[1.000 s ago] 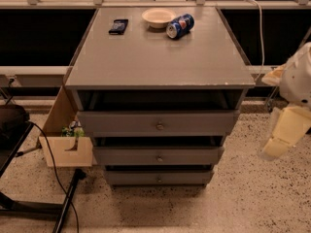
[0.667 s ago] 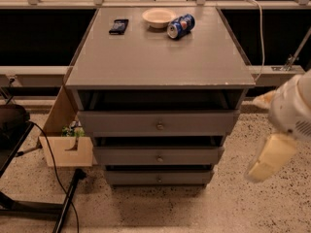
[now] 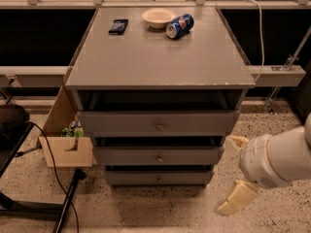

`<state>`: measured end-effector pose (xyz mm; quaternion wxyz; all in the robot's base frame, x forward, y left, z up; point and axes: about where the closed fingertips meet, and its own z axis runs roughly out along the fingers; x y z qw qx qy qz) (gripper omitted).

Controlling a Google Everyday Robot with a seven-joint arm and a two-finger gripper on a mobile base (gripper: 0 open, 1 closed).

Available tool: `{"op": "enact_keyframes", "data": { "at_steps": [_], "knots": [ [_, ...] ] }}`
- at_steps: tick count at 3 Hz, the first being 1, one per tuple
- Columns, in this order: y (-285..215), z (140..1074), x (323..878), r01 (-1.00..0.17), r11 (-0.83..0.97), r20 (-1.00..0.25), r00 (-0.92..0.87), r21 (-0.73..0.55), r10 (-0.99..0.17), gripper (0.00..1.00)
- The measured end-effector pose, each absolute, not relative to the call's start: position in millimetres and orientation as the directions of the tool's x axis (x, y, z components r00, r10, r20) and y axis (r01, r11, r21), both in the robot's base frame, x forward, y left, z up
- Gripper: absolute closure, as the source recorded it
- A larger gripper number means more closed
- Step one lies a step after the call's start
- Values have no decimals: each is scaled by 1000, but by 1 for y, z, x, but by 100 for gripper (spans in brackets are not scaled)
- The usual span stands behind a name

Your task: Open middle drawer

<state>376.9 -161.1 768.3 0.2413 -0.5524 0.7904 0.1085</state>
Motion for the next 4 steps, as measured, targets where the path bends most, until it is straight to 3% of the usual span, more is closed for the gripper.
{"op": "enact_keyframes", "data": {
  "at_steps": [1, 4],
  "knots": [
    [-159, 766, 394, -919, 345, -534, -197, -191, -822, 0],
    [-171, 728, 407, -933, 287, -511, -143, -216, -848, 0]
  ]
}}
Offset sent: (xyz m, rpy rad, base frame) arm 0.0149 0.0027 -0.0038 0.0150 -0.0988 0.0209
